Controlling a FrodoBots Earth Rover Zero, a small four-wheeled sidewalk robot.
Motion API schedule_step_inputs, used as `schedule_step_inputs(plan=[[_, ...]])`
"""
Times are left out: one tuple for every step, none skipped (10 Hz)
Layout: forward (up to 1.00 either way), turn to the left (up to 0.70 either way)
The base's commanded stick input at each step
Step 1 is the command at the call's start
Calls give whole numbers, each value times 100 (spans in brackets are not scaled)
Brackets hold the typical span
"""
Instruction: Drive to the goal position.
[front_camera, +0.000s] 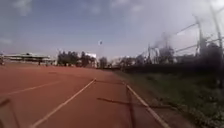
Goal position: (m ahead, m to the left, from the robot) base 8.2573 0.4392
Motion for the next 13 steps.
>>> schedule_step_inputs(plan=[[50,0],[50,0],[50,0],[50,0],[50,0],[50,0],[50,0],[50,0],[50,0],[50,0],[50,0],[50,0],[50,0]])
